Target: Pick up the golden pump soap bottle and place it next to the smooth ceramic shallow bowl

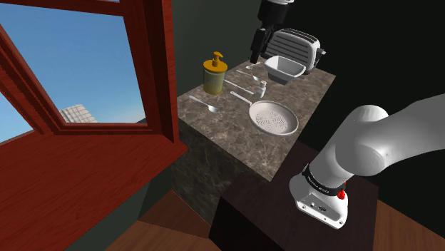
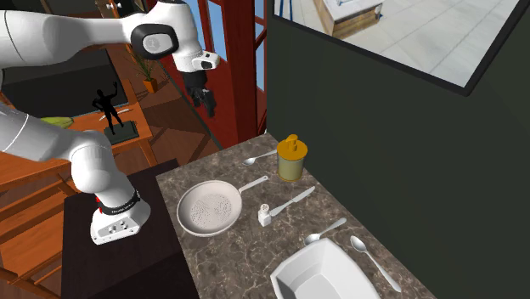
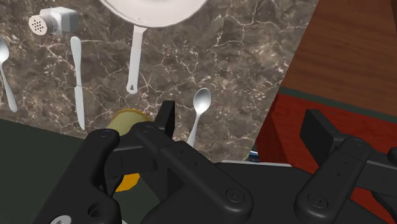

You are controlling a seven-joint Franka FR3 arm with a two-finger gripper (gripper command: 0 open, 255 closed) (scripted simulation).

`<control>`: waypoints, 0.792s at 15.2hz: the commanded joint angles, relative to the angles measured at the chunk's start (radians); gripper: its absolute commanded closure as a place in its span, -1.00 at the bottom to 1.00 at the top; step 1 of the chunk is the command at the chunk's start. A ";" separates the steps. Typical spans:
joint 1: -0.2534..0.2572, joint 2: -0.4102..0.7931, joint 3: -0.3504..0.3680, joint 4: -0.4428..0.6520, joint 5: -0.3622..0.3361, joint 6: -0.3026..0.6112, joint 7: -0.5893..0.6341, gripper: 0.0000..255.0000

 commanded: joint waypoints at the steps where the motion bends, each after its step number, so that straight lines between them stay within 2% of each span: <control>1: -0.008 0.061 -0.027 0.018 -0.008 0.047 -0.031 -1.00; 7: -0.019 0.274 -0.091 0.132 0.000 0.157 -0.109 -1.00; 12: -0.028 0.460 -0.135 0.261 0.033 0.217 -0.180 -1.00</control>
